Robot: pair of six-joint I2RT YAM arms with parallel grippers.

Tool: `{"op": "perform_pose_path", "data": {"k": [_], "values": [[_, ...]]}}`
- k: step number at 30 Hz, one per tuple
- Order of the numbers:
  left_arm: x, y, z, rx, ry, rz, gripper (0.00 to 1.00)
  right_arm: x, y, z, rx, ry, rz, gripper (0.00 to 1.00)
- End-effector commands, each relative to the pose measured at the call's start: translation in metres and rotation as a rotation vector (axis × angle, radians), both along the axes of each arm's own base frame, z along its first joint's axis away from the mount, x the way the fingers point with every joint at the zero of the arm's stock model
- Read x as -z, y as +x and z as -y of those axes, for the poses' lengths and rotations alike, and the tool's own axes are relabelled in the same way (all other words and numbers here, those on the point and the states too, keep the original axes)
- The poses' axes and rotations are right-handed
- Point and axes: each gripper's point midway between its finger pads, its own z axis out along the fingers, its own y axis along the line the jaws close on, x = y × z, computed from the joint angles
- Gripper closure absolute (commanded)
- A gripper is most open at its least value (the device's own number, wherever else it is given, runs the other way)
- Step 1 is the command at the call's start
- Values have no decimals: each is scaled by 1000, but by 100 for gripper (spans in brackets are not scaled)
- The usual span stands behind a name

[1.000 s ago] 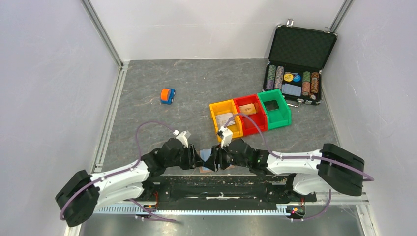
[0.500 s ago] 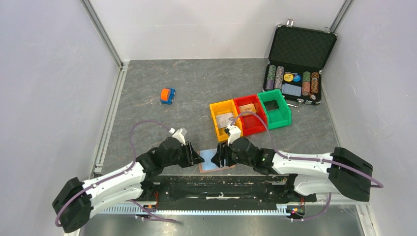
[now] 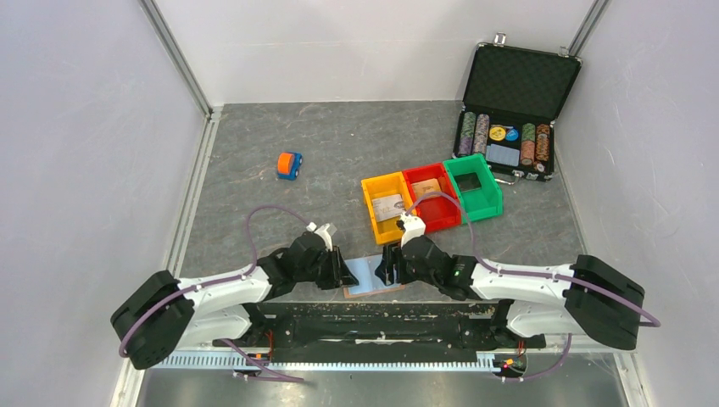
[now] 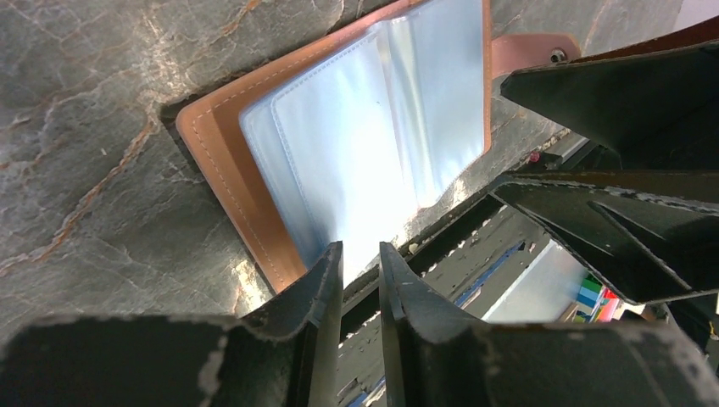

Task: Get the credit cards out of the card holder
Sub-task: Remove the credit card from the card holder.

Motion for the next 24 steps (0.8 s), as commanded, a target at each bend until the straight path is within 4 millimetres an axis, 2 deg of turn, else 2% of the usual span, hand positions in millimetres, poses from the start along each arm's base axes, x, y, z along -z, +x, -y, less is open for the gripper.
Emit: {"op": "perform_pose_path", "data": {"k": [1, 9, 24], "values": [[-4, 5, 5, 35, -21, 60, 72, 12, 3, 7, 29, -27, -3, 35], [7, 3, -2, 24, 10, 54, 70, 21, 2, 14, 39, -71, -14, 34], [10, 2, -3, 31, 6, 60, 70, 24, -6, -1, -10, -13, -58, 39]]}}
